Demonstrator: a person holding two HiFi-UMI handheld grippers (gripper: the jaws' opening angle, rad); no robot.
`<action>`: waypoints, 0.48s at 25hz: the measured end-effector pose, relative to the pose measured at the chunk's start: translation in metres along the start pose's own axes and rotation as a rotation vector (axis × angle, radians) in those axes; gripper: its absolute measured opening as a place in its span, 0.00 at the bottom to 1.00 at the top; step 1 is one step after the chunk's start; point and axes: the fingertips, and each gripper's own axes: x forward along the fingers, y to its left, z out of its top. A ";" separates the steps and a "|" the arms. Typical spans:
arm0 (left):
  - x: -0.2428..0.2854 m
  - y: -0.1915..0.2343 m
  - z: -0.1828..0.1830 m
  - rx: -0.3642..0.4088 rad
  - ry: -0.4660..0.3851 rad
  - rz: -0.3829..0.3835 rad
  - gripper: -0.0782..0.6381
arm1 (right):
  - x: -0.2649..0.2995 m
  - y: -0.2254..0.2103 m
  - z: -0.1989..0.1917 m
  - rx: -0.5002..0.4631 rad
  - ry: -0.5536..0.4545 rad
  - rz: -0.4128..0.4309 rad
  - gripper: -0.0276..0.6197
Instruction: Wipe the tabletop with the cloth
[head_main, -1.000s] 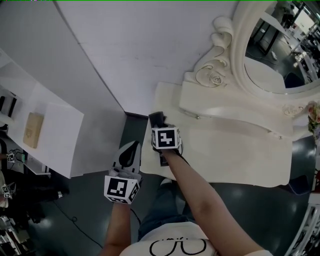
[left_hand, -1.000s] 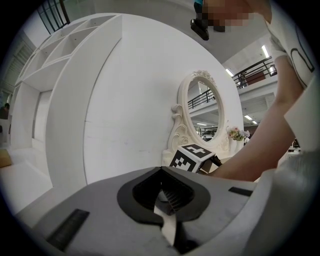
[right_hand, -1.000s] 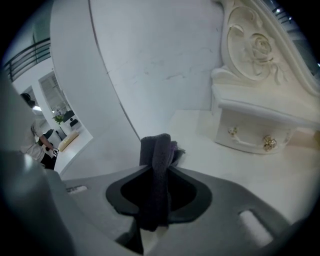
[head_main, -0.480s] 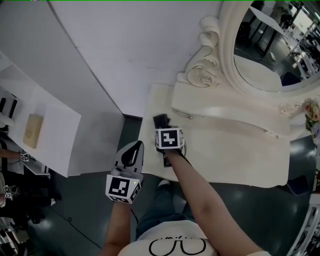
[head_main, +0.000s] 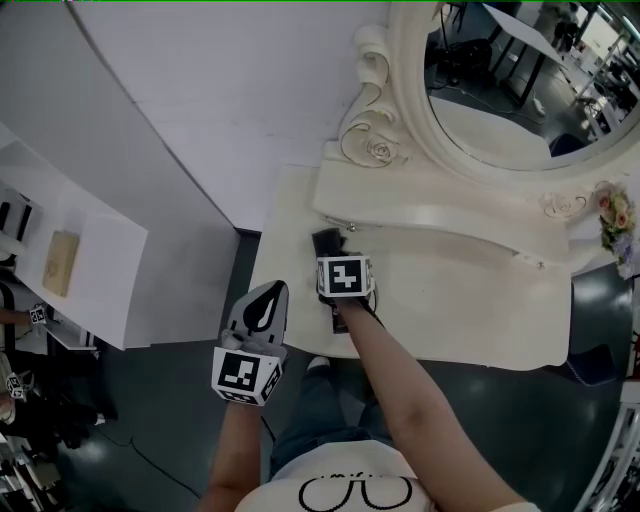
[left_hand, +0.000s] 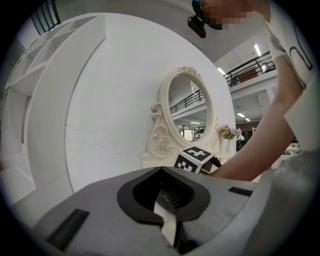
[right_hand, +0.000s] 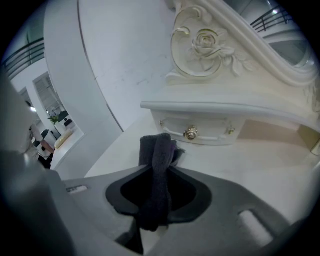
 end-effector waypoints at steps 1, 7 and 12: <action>0.001 -0.006 -0.001 0.000 0.004 -0.003 0.11 | -0.002 -0.005 -0.001 0.004 -0.001 -0.002 0.19; 0.010 -0.033 -0.001 0.008 0.019 -0.013 0.11 | -0.016 -0.035 -0.009 0.010 0.004 -0.013 0.19; 0.021 -0.055 0.003 0.024 0.022 -0.021 0.11 | -0.025 -0.060 -0.016 0.018 0.002 -0.019 0.19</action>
